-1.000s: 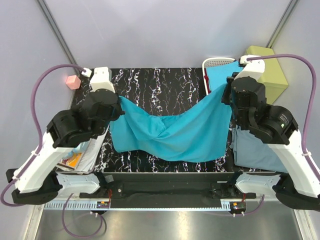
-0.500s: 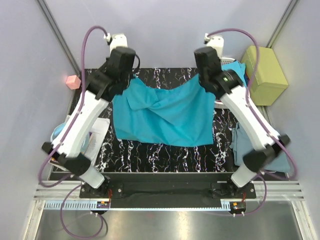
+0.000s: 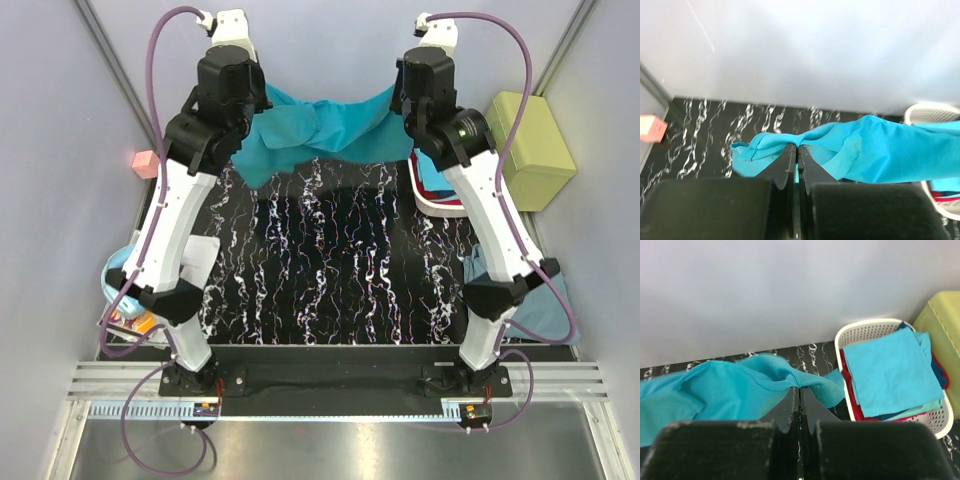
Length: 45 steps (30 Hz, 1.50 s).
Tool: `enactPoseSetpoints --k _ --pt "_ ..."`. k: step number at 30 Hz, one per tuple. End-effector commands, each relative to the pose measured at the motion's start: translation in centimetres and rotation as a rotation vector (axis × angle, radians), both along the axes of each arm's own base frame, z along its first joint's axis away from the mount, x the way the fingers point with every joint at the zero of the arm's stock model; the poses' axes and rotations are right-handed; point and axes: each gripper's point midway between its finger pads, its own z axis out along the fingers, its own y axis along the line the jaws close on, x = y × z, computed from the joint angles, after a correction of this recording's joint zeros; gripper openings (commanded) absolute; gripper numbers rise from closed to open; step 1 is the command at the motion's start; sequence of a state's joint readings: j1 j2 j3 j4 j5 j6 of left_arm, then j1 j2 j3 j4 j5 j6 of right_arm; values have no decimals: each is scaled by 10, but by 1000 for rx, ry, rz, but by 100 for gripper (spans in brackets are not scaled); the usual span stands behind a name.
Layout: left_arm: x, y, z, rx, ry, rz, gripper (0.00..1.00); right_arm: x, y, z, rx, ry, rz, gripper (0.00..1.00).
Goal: Fold and stack the t-shirts
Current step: Flatten out the tshirt
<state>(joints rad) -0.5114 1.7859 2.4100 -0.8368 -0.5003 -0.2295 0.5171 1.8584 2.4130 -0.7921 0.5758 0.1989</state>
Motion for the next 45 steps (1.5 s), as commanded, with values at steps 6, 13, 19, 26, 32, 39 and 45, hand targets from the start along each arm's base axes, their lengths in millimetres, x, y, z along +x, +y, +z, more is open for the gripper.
enactPoseSetpoints --k 6,13,19,26,32,39,45 --pt "-20 -9 17 34 -55 -45 0 -44 28 15 -93 -67 63 0" --pt "-1 -26 -168 24 321 -52 0 -55 17 -104 -149 121 24 0" --pt "-47 -32 -183 3 301 -79 0 -80 -2 -125 -149 147 20 0" --pt "-95 -43 -214 -36 388 -140 0 -117 -15 -171 -95 274 32 0" --pt "-136 -49 -243 -28 478 -175 1 -162 -31 -221 -55 429 29 0" --pt "-168 -45 -269 -35 592 -203 18 -191 -34 -236 -3 534 45 33" --pt "-178 -36 -250 -44 552 -190 43 -189 -41 -220 -33 502 31 73"
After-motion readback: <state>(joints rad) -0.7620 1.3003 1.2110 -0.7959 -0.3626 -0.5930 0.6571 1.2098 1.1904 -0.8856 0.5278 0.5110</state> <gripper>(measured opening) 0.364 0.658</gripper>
